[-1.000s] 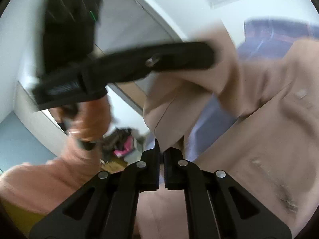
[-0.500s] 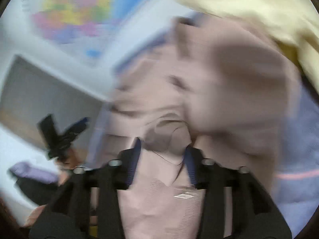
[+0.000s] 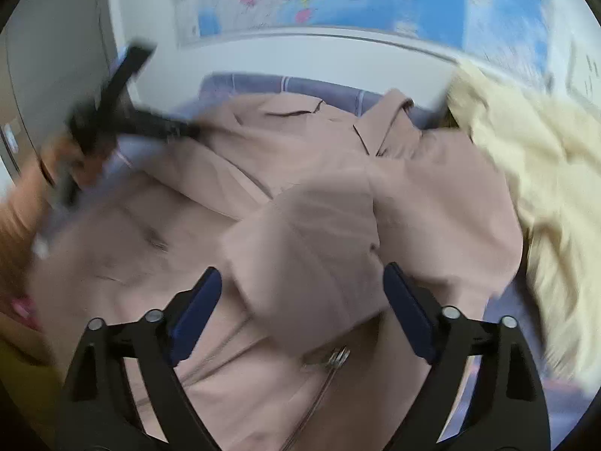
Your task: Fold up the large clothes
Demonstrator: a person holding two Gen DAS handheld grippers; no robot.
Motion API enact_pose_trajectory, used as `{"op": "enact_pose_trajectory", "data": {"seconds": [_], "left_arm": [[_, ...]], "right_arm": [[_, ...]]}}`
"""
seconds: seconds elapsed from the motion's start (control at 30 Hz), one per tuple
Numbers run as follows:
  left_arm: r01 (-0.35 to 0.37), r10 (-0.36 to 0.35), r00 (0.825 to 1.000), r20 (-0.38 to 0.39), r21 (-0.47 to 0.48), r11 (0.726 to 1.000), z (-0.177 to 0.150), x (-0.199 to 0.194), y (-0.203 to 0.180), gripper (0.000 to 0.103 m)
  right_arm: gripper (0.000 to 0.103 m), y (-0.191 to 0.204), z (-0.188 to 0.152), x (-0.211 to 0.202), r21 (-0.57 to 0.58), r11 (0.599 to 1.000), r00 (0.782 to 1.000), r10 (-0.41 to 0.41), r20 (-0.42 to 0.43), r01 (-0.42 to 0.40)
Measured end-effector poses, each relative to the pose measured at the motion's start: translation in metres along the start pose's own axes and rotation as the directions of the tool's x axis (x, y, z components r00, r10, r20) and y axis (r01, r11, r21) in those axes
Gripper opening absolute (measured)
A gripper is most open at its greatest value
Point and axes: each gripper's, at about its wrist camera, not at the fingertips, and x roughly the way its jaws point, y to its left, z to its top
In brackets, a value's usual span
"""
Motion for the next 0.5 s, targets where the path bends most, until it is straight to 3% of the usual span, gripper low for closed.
{"op": "enact_pose_trajectory", "data": {"seconds": [0.03, 0.07, 0.1, 0.13, 0.2, 0.27, 0.33, 0.4, 0.43, 0.5], "left_arm": [[-0.009, 0.009, 1.000, 0.001, -0.007, 1.000, 0.002, 0.001, 0.000, 0.038], [-0.009, 0.009, 1.000, 0.004, -0.019, 1.000, 0.005, 0.002, 0.000, 0.038], [-0.005, 0.005, 1.000, 0.005, -0.028, 1.000, 0.006, 0.002, 0.001, 0.038], [0.000, 0.000, 1.000, 0.007, -0.045, 0.999, 0.007, 0.001, 0.003, 0.038], [0.012, -0.010, 1.000, 0.023, -0.063, 0.998, 0.008, -0.004, 0.007, 0.038], [0.018, -0.015, 0.999, 0.038, -0.071, 0.997, 0.008, -0.009, 0.008, 0.039], [0.027, -0.023, 0.998, 0.051, -0.077, 0.997, 0.009, -0.015, 0.010, 0.039], [0.023, -0.019, 0.999, 0.051, -0.079, 0.997, 0.010, -0.015, 0.012, 0.039], [0.011, -0.008, 0.999, 0.047, -0.072, 0.997, 0.010, -0.013, 0.011, 0.040], [-0.010, 0.013, 0.999, 0.037, -0.073, 0.997, 0.009, -0.009, 0.012, 0.041]], "right_arm": [[0.062, 0.000, -0.001, 0.007, -0.023, 0.999, 0.999, -0.034, -0.014, 0.033], [0.038, -0.006, -0.001, 0.012, -0.010, 0.999, 0.999, -0.040, -0.034, 0.040], [0.023, -0.017, -0.001, 0.014, 0.034, 0.999, 0.999, -0.014, -0.051, 0.016], [0.011, -0.037, 0.002, 0.013, 0.129, 0.989, 0.996, 0.082, -0.041, -0.077], [0.009, -0.070, 0.008, 0.000, 0.262, 0.948, 0.983, 0.178, 0.041, -0.182], [0.006, -0.111, 0.009, -0.017, 0.389, 0.883, 0.963, 0.221, 0.151, -0.264], [0.007, -0.152, -0.001, -0.020, 0.515, 0.785, 0.938, 0.270, 0.217, -0.345], [0.024, -0.180, -0.015, -0.009, 0.620, 0.711, 0.943, 0.276, 0.186, -0.331], [0.033, -0.189, -0.022, -0.005, 0.645, 0.714, 0.961, 0.238, 0.141, -0.272], [0.040, -0.197, -0.033, -0.007, 0.663, 0.715, 0.974, 0.202, 0.107, -0.221]]}}
